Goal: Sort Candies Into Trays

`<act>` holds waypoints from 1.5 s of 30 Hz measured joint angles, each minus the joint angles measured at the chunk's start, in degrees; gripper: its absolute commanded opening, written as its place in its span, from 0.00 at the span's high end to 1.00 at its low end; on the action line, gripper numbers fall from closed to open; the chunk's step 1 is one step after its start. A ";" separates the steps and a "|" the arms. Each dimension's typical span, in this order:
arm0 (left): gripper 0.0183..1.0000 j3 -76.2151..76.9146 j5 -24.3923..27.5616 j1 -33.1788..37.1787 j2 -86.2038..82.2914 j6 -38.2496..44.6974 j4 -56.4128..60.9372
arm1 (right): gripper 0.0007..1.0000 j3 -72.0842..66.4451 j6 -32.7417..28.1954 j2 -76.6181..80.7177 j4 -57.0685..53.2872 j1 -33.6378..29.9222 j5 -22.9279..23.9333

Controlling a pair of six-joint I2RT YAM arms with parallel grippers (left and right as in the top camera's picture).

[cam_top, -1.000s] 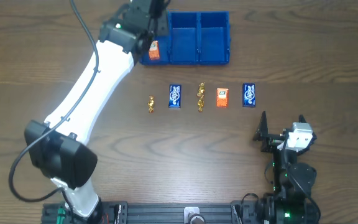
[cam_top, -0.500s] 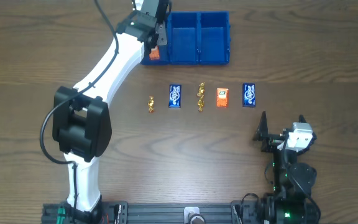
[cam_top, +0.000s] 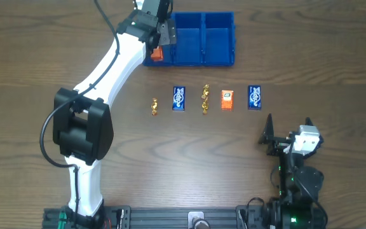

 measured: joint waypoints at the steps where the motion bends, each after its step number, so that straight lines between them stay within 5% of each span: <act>1: 0.00 0.00 0.44 0.00 0.00 0.02 0.37 | 0.00 0.00 0.00 0.00 0.00 0.00 0.00; 8: 0.00 0.85 3.89 -2.27 0.00 -0.22 -0.15 | 0.00 0.00 0.00 0.00 0.00 0.00 0.00; 23: 0.06 4.20 4.28 -29.00 2.12 -16.55 -6.38 | 0.00 0.00 0.00 0.00 0.00 0.00 0.00; 45: 0.18 4.20 4.39 -29.68 12.59 -22.36 -6.36 | 0.00 0.00 0.00 0.00 0.00 0.00 0.00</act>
